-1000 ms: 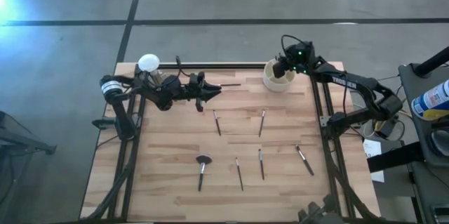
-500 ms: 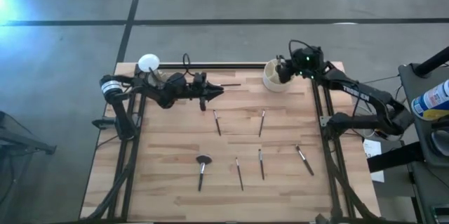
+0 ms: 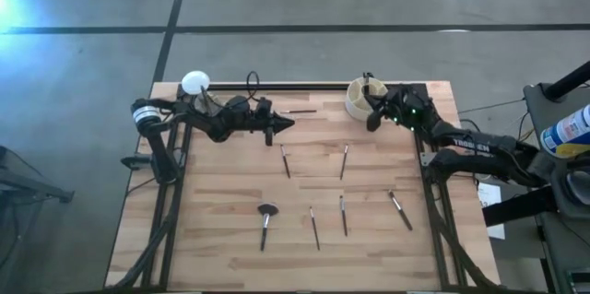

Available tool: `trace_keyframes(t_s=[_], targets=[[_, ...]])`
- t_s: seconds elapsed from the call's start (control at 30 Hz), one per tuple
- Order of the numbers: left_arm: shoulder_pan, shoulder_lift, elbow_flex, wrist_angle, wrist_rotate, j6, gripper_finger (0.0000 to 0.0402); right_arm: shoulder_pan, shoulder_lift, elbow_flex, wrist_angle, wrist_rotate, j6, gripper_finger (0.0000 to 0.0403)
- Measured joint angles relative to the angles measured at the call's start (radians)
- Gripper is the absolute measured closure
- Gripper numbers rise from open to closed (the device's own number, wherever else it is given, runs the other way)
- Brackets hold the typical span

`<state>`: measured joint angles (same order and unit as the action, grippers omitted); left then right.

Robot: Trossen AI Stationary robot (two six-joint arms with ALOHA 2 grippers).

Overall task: Put items in baskets/containers
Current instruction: Put the black liner brush into the white pen organizer

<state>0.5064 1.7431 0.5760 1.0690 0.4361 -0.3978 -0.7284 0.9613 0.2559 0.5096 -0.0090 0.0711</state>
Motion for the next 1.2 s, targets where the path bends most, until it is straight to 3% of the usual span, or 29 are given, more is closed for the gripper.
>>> trace_keyframes(t_s=[0.1,0.27,0.47,0.57,0.83,1.2], targets=[[-0.022,-0.053,0.000,-0.199,-0.078,0.006,0.0397,0.009,-0.007,-0.022,0.027,0.000,-0.036,0.0394],[-0.075,-0.232,0.000,-0.681,-0.284,0.029,0.0397,0.009,-0.013,-0.030,0.029,-0.003,-0.075,0.0394],[-0.091,-0.467,-0.011,-1.236,-0.522,-0.115,0.0396,0.009,-0.010,-0.045,0.029,-0.078,-0.082,0.0394],[-0.082,-0.539,-0.017,-1.399,-0.613,-0.160,0.0387,0.009,-0.010,-0.057,0.028,-0.082,-0.081,0.0394],[0.019,-0.588,-0.096,-1.449,-0.646,-0.164,0.0328,0.031,-0.010,-0.081,0.027,-0.105,-0.068,0.0394],[0.136,-0.588,-0.203,-1.224,-0.650,-0.040,0.0303,0.111,-0.010,-0.083,0.029,-0.131,-0.076,0.0394]])
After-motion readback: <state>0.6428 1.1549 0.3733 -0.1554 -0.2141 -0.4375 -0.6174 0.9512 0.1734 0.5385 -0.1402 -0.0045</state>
